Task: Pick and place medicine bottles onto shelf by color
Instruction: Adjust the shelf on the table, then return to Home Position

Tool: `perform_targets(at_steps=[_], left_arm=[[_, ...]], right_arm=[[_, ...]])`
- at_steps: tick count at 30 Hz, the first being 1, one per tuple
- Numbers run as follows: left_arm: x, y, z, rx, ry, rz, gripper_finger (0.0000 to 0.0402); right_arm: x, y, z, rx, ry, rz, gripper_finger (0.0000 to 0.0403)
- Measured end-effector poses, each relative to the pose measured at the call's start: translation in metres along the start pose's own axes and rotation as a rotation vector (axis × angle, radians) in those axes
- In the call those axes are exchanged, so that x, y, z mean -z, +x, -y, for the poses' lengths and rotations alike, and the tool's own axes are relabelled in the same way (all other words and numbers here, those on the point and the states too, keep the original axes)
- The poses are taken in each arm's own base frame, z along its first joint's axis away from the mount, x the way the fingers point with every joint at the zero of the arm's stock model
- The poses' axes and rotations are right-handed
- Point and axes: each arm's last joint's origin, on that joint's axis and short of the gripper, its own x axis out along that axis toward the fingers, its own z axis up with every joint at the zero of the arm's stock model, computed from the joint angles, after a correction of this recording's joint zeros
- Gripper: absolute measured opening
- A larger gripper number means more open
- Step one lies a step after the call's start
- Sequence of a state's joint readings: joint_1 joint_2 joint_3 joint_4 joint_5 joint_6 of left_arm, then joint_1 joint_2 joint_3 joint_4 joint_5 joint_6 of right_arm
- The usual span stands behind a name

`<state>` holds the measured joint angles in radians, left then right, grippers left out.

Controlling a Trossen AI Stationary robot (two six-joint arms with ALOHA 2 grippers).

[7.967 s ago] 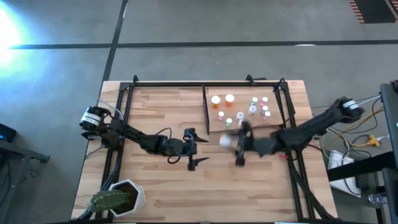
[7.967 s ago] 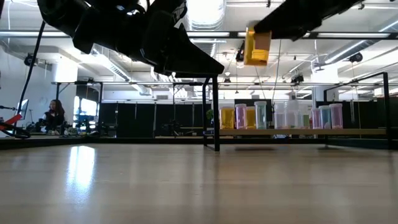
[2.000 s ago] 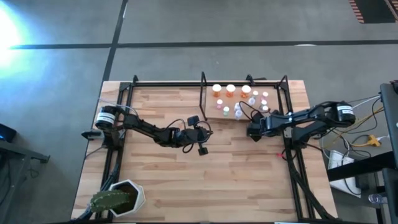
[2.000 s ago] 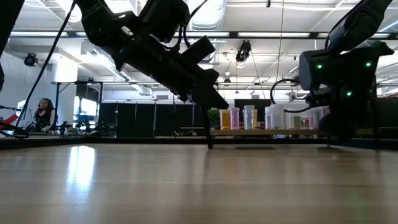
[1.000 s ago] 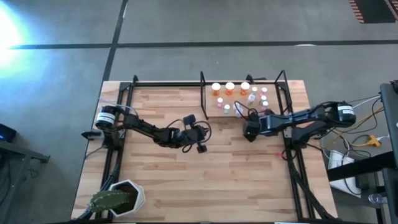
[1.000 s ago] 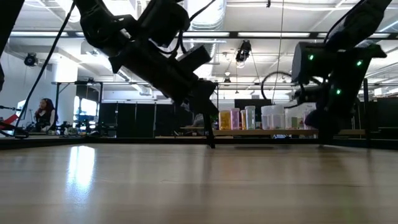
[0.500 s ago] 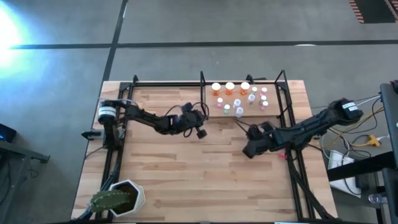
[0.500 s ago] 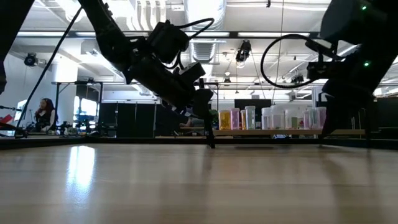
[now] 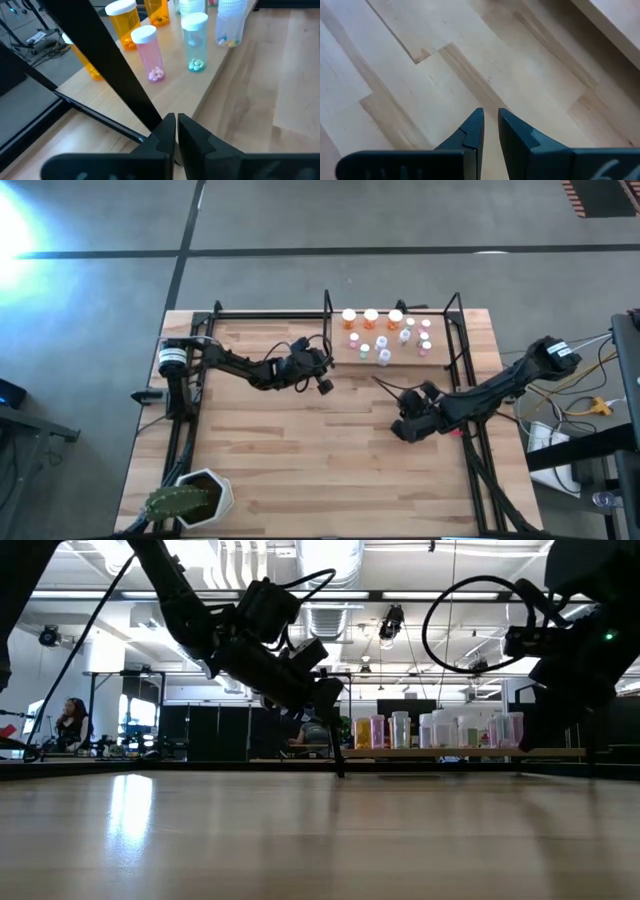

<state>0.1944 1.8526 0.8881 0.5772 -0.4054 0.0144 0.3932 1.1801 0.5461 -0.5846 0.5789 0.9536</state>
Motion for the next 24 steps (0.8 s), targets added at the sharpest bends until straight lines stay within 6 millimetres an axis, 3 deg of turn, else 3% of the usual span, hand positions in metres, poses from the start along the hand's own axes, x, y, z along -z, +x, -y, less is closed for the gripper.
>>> perform_targets(at_steps=[6,11,14,18,20,24], left_arm=[[-0.001,-0.006,0.01,0.044,0.012,0.002,0.0003],[-0.012,-0.03,0.03,0.128,0.044,0.006,0.0003],[-0.018,-0.049,0.039,0.173,0.063,0.01,0.0003],[-0.025,-0.069,0.05,0.225,0.064,0.048,0.0003],[-0.028,-0.076,0.053,0.246,0.063,0.066,0.0003],[-0.032,-0.09,0.053,0.268,0.043,0.09,0.0003]], right_arm=[[0.004,-0.001,-0.003,-0.023,-0.047,0.015,0.0047],[0.013,0.0,-0.014,-0.171,-0.187,0.086,0.0047],[0.014,-0.002,-0.021,-0.376,-0.261,0.143,0.0045],[0.003,-0.017,-0.029,-0.805,-0.386,0.348,0.003],[-0.002,-0.025,-0.023,-0.941,-0.453,0.472,0.0021],[-0.005,-0.028,0.007,-0.926,-0.427,0.591,0.001]])
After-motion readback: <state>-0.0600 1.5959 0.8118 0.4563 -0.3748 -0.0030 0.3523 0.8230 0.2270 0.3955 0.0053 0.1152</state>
